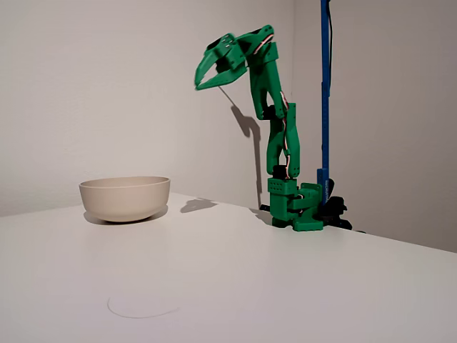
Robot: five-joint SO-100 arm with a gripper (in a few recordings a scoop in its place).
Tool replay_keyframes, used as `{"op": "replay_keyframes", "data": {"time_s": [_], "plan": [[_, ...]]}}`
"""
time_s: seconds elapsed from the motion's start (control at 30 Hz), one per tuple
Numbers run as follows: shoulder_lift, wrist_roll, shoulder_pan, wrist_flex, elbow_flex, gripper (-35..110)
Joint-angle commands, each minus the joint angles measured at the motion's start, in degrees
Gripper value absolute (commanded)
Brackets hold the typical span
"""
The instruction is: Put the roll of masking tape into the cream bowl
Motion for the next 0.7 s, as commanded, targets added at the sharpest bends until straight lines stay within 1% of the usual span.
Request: {"op": "replay_keyframes", "data": {"time_s": [0.0,0.1,0.23,0.4,0.67], "plan": [[11.16,1.23,-4.66,5.1,5.01,-8],[16.96,1.32,-7.29,5.1,11.25,-8],[24.87,1.41,-7.56,3.78,22.59,-8],[41.22,-0.7,-7.73,-7.82,49.83,-8],[54.76,-2.46,-7.12,-18.81,78.93,-8]]}}
